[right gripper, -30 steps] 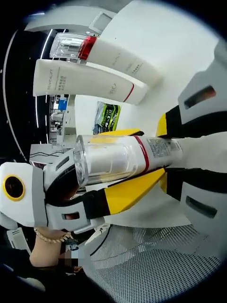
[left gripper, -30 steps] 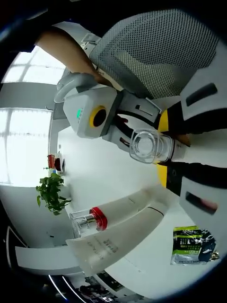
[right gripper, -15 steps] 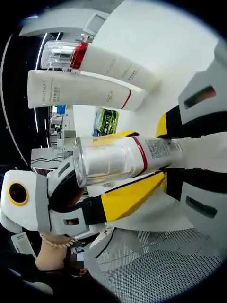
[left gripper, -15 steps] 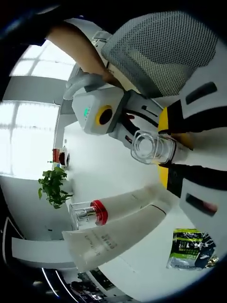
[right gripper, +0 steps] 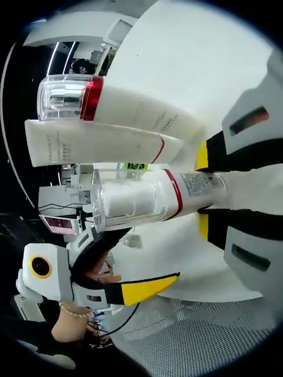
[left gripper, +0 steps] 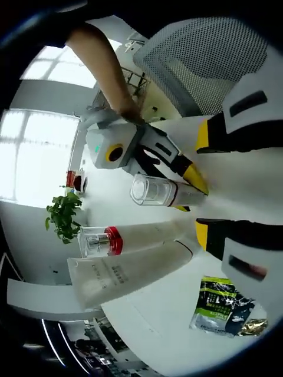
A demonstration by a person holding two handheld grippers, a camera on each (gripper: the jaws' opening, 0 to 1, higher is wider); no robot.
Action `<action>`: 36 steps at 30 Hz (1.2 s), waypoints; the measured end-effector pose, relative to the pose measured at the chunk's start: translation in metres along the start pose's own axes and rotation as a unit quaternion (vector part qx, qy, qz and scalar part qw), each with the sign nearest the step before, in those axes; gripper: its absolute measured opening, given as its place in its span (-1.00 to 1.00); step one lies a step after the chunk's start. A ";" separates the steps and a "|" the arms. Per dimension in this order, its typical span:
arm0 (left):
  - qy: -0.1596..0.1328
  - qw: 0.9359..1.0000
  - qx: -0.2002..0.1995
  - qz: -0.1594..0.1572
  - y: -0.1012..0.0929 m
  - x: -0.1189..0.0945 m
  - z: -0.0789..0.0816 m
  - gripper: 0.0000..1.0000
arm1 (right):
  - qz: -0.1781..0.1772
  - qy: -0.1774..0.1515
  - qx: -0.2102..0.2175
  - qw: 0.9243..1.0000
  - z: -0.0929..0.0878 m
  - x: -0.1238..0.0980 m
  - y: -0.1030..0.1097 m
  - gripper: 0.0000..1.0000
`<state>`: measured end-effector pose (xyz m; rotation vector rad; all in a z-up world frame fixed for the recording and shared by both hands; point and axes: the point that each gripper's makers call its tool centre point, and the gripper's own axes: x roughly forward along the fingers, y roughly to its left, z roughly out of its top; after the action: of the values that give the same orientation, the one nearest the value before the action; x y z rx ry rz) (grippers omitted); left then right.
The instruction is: Arrange the skincare products in the storage area until every visible bottle or jar stands upright without overlapping.
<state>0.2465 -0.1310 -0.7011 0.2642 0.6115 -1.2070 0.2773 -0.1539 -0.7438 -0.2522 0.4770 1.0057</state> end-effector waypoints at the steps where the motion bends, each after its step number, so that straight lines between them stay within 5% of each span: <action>1: 0.003 1.000 -0.002 -0.001 -0.001 -0.001 -0.002 -0.18 | 0.000 0.000 -0.001 1.000 0.000 0.000 -0.002 -0.54; 13: 0.014 1.000 -0.018 -0.005 -0.014 -0.002 -0.013 -0.16 | 0.004 0.005 -0.010 1.000 -0.008 0.007 -0.029 -0.54; 29: 0.019 1.000 -0.019 -0.008 -0.016 0.002 -0.016 -0.18 | 0.023 0.024 -0.031 0.999 -0.018 0.013 -0.032 -0.55; 36: 0.018 1.000 -0.021 -0.003 -0.014 0.001 -0.015 -0.16 | 0.021 0.026 -0.002 0.999 -0.019 0.010 -0.031 -0.51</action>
<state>0.2295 -0.1287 -0.7124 0.2505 0.6687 -1.1952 0.3034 -0.1703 -0.7659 -0.2724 0.5288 1.0425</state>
